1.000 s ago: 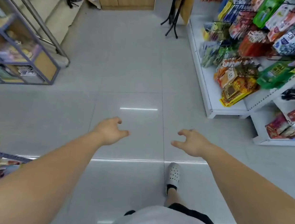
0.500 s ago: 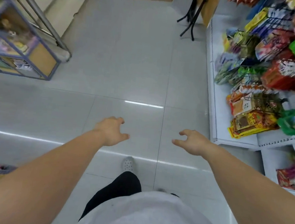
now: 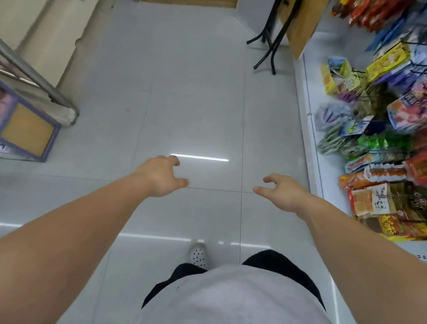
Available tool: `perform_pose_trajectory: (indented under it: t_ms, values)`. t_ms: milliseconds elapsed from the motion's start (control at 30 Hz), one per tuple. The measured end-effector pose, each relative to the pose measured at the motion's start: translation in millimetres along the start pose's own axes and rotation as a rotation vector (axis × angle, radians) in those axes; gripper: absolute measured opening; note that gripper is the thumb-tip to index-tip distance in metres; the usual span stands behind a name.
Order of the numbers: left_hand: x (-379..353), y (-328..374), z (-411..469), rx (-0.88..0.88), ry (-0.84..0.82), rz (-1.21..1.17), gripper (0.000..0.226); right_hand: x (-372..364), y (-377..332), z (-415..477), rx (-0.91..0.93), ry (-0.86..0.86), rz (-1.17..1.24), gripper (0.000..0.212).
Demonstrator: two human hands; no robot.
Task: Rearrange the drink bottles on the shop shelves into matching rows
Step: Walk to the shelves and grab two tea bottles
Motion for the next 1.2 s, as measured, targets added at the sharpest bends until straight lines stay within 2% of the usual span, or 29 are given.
perform_pose_trajectory:
  t_ms: [167,400,633,733,1000,1200]
  values:
    - [64,9,97,0.030,0.005,-0.075,0.075,51,-49,78,0.001,0.001,0.028,0.068]
    - [136,58,237,0.075,-0.003,-0.105,0.075,152,-96,221,0.038,-0.008,0.041,0.067]
    - [229,120,360,0.075,0.035,-0.090,0.072,268,-156,340,0.073,-0.086,-0.111,0.070]
    - [268,138,410,0.053,0.072,-0.158,0.067,311,-188,391,0.081,-0.082,-0.134,0.070]
    - [371,123,566,0.076,0.057,-0.252,0.070,383,-301,540,0.078,-0.049,-0.146,0.069]
    - [489,101,679,0.034,0.008,-0.196,0.069,426,-404,625,0.039,-0.044,-0.174,0.072]
Point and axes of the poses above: each hand's wrist, its own z-axis towards the middle knuckle, its own x-axis out of the back of the hand, y = z × x, the point moved 1 cm from there along z, towards the middle knuckle, and after that the axes turned 3 degrees about -z, right-handed, at the moved point
